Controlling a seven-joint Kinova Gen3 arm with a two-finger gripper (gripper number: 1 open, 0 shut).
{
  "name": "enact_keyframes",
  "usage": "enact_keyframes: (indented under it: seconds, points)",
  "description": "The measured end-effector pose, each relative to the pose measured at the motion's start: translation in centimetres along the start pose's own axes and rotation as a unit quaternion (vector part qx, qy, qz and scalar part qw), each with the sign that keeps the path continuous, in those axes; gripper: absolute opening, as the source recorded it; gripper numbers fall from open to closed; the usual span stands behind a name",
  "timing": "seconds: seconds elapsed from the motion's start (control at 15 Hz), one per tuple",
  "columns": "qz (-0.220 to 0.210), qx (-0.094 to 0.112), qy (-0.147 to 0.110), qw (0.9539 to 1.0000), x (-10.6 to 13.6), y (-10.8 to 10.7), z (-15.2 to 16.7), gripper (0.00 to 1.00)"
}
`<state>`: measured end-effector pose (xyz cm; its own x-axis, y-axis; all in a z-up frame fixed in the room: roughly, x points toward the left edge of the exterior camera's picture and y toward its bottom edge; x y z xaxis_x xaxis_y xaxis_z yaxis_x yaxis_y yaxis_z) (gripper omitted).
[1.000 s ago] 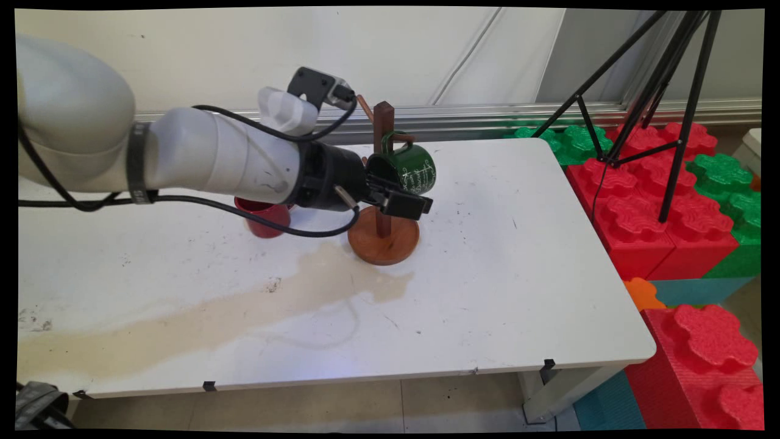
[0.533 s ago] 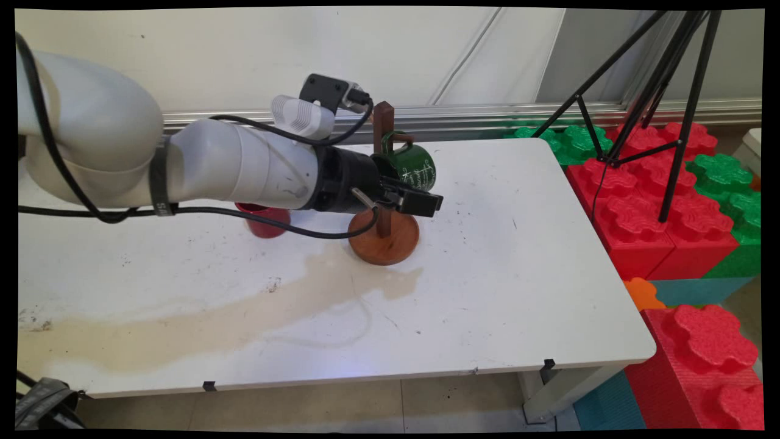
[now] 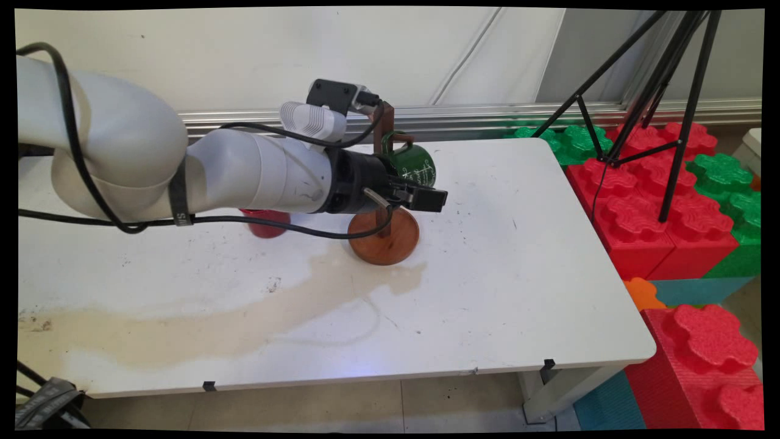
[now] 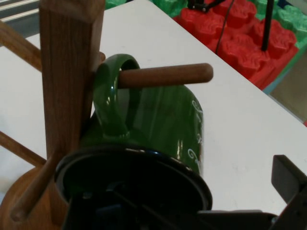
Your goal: Pick up the green mug from the rack, then place the picked object on the table
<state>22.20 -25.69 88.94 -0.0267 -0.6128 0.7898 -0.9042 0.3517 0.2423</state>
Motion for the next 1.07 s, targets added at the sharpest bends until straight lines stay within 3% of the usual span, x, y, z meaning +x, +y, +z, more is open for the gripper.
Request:
enact_keyframes:
  seconds: [0.13,0.2,1.07]
  points:
    - [-0.005,0.006,0.003,1.0000,-0.1,0.3,0.1,1.00]
    - [-0.006,0.009,0.005,0.9999,-0.1,0.4,0.2,0.00]
    - [-0.001,0.042,0.020,0.9989,-0.5,1.3,-0.4,0.00]
